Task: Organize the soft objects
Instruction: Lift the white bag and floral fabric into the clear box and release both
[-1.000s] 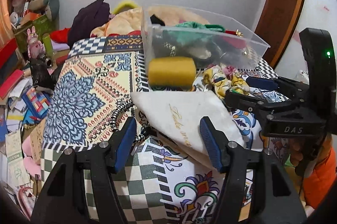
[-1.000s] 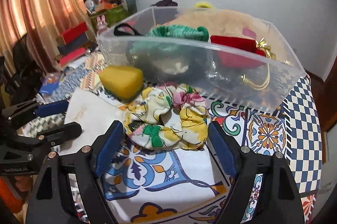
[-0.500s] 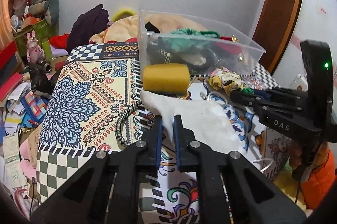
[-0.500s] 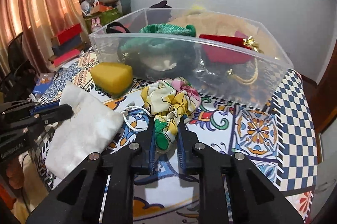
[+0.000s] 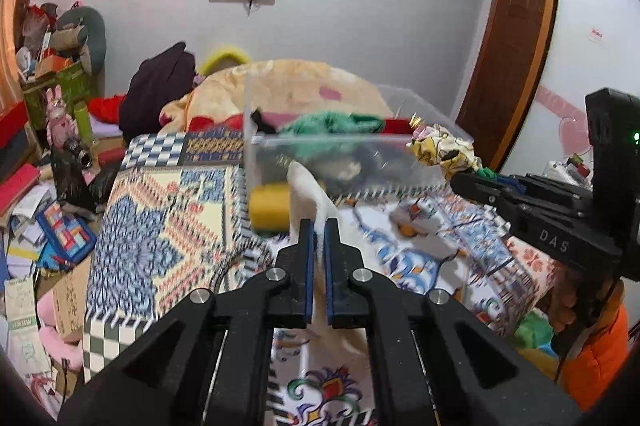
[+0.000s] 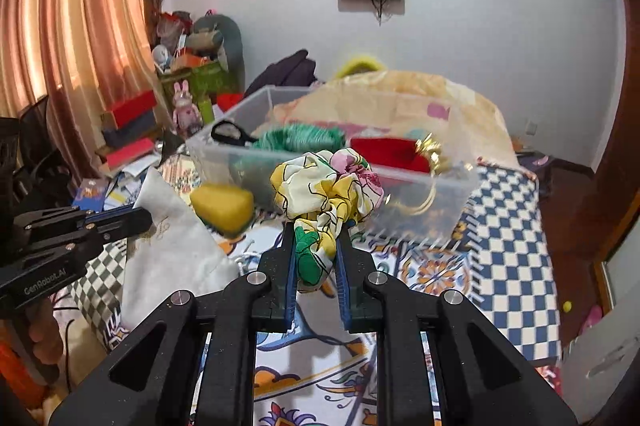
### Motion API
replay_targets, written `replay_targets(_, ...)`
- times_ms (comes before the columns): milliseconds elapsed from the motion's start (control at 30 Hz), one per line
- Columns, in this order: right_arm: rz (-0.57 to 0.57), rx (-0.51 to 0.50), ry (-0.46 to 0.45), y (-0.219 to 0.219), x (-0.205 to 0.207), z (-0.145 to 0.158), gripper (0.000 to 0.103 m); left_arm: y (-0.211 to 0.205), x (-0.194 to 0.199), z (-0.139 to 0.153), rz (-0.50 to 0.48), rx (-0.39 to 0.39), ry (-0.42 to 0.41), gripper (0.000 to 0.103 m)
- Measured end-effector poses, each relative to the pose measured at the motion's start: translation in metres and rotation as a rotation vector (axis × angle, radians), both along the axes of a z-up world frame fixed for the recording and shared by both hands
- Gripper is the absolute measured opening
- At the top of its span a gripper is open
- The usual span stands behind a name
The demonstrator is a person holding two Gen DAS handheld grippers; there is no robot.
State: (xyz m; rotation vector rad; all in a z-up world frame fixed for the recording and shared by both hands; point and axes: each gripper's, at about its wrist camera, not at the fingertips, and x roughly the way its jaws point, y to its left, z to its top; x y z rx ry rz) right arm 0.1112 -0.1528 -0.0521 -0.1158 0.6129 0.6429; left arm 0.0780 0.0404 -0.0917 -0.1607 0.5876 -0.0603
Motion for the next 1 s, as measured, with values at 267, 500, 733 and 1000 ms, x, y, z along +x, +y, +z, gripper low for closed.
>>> replay_targets(267,-0.034,0.029,-0.052,-0.015,0.001,0.019,0.015,-0.007,0.015,0.04,-0.018,0.041,-0.084,0.003)
replay_targets(500,-0.06,0.046,-0.085,-0.021,0.014,0.032,0.015,-0.009,0.036,0.076,0.016,0.106,-0.181,0.003)
replay_targets(733,-0.074,0.055,-0.108,-0.015,0.029,0.04,0.015,-0.009,0.064,0.102,0.084,0.147,-0.258,0.003)
replay_targets(1000,-0.09,0.055,-0.098,0.005,0.055,0.042,0.015,-0.001,0.108,0.093,0.147,0.167,-0.235,0.003)
